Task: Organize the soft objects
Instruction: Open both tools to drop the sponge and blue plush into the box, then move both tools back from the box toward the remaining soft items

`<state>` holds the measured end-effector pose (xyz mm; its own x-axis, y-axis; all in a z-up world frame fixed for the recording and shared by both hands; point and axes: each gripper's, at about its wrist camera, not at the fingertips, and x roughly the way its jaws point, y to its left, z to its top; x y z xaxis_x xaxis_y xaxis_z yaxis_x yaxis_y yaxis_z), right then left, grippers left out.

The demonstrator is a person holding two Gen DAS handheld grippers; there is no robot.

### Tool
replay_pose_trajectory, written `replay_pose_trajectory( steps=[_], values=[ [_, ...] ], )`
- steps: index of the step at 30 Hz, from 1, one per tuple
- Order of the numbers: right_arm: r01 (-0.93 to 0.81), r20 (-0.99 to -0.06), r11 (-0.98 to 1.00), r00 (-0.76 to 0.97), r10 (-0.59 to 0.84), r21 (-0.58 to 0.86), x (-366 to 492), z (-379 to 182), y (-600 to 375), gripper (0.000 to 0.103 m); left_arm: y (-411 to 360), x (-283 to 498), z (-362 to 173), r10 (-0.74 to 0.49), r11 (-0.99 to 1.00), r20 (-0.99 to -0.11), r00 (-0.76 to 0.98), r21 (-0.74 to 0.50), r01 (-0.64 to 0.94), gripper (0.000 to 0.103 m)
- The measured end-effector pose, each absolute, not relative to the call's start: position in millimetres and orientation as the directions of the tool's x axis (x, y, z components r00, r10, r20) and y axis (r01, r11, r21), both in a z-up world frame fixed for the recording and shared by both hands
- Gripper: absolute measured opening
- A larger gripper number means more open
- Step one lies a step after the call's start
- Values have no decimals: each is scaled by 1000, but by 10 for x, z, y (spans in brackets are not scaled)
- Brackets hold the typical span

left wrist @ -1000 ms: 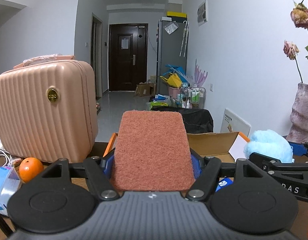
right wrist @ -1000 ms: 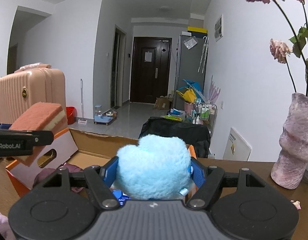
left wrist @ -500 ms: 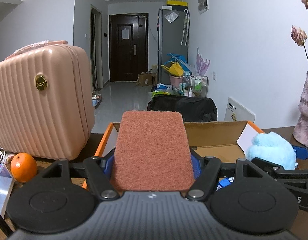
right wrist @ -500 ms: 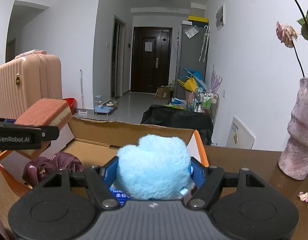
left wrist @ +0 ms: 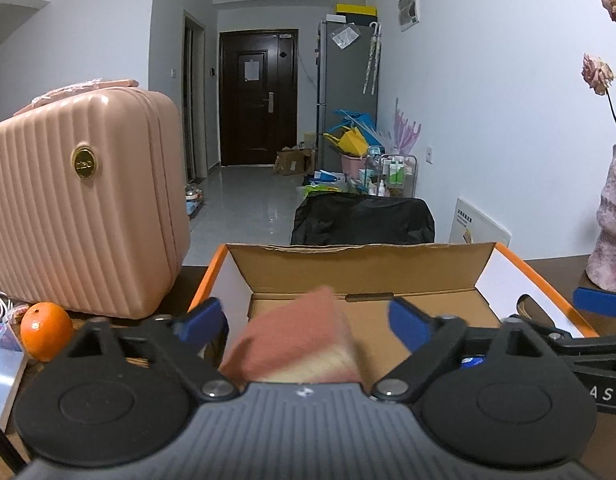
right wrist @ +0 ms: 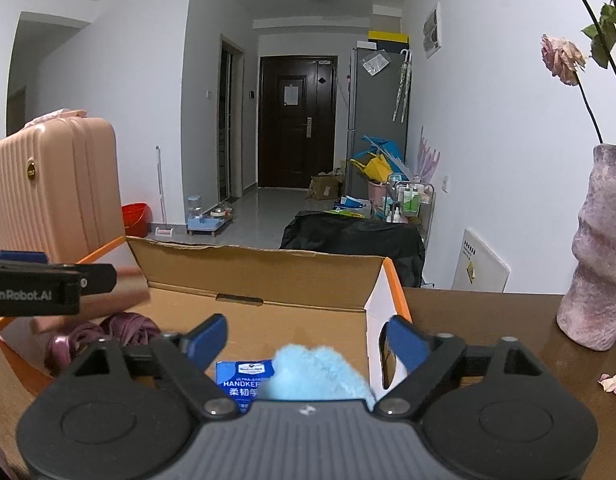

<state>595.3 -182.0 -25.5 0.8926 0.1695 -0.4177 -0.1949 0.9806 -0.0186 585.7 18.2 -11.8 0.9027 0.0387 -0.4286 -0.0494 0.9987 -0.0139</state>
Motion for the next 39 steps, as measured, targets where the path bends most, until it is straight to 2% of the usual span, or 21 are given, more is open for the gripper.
replay_pose_trajectory(
  steps=[3, 27, 39],
  values=[
    [-188, -416, 982, 894, 165, -14, 5954, -259, -1835, 100, 195, 5848, -116, 55, 998, -427, 903, -17, -69, 103],
    [-167, -413, 986, 899, 146, -13, 5929, -269, -1837, 101, 240, 5835, -105, 70, 995, -436, 897, -39, -97, 103],
    [-159, -398, 987, 907, 140, -16, 5820, -251, -1870, 101, 232, 5678, -5, 69, 994, -403, 913, -46, -95, 103]
  ],
)
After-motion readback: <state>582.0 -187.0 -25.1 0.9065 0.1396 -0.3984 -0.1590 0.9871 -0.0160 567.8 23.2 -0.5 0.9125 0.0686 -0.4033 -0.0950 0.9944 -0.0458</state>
